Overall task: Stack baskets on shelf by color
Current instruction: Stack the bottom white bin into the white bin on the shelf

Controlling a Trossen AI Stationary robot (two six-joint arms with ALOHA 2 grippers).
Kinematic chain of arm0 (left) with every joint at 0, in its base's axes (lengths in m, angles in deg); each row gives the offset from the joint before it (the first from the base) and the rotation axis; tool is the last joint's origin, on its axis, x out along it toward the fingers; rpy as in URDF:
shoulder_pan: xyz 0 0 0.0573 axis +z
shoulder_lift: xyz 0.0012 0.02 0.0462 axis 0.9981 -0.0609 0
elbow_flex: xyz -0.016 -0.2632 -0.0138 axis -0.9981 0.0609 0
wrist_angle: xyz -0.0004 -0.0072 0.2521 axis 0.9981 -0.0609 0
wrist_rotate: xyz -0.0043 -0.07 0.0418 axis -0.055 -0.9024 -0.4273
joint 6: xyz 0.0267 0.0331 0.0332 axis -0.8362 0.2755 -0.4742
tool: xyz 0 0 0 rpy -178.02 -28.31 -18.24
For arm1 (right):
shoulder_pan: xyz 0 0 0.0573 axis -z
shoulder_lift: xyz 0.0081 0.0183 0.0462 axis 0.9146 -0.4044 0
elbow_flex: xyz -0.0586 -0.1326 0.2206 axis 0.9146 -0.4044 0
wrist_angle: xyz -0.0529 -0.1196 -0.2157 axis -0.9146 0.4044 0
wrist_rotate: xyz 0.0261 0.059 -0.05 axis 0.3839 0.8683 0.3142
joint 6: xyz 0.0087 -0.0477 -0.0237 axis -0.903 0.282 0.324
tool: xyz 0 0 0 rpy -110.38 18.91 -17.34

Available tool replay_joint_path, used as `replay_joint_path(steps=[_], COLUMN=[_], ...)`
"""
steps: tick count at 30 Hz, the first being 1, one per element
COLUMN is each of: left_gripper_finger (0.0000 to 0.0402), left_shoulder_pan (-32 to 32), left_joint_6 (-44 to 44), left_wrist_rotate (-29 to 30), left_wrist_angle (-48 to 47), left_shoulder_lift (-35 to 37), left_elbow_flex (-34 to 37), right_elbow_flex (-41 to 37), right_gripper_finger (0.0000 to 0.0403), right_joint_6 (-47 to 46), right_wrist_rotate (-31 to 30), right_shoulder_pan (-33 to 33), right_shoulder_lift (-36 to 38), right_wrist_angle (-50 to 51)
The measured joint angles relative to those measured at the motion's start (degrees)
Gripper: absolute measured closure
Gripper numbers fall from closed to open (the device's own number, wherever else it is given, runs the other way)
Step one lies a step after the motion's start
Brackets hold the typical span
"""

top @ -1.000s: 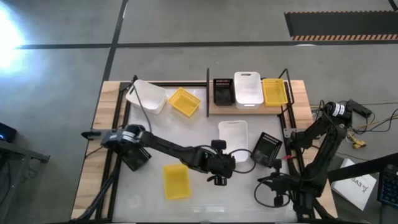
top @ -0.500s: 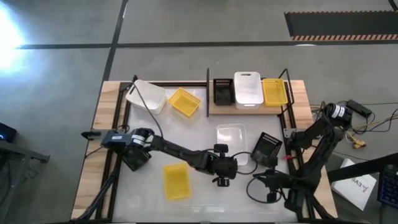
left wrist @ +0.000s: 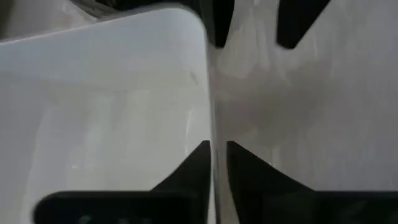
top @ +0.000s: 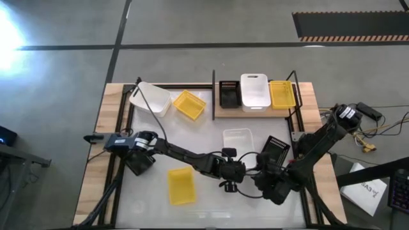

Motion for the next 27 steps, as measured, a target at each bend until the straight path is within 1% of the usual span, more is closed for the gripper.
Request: replay_joint_path(steps=[3,7,10,12,16,19,21,23,25,27], left_gripper_finger=[0.0322,0.0268,0.0238,0.0225,0.0215,0.0215,0.0214,0.0214,0.0214,0.0214], left_shoulder_pan=[-0.03,0.02,-0.02,-0.14,-0.58,-1.79,-3.51,-5.49,-7.74,-9.92], left_joint_6=[0.02,-0.02,0.00,0.81,7.51,13.73,16.62,19.82,24.07,29.27], left_wrist_rotate=[-1.09,-1.72,-2.36,-2.34,-2.33,-1.10,1.60,5.18,8.56,11.96], left_wrist_angle=[-0.01,-1.14,-3.34,-5.01,-12.53,-18.31,-19.33,-19.49,-19.33,-18.30], left_shoulder_lift=[0.00,1.10,4.48,7.43,13.15,16.33,18.60,20.35,21.86,23.23], left_elbow_flex=[0.07,0.04,0.11,0.49,1.81,3.57,6.19,10.01,14.30,18.77], right_elbow_flex=[1.18,1.13,-0.45,-1.51,-3.27,-3.59,-3.57,-3.69,-3.70,-3.72], right_gripper_finger=[0.0236,0.0236,0.0239,0.0243,0.0254,0.0262,0.0266,0.0270,0.0273,0.0276], right_joint_6=[1.49,1.54,0.77,0.60,1.09,2.13,2.85,3.74,4.53,5.32], right_wrist_rotate=[0.12,0.02,-0.81,-1.44,-1.33,0.25,3.18,7.44,11.33,13.65], right_shoulder_pan=[-0.02,0.27,0.78,1.63,4.47,7.48,9.61,11.86,13.60,14.86], right_shoulder_lift=[0.91,1.24,1.18,0.85,0.82,0.51,0.39,0.39,0.39,0.39], right_wrist_angle=[-0.13,-0.05,-0.15,-0.93,-8.05,-11.33,-12.49,-13.72,-13.68,-13.74])
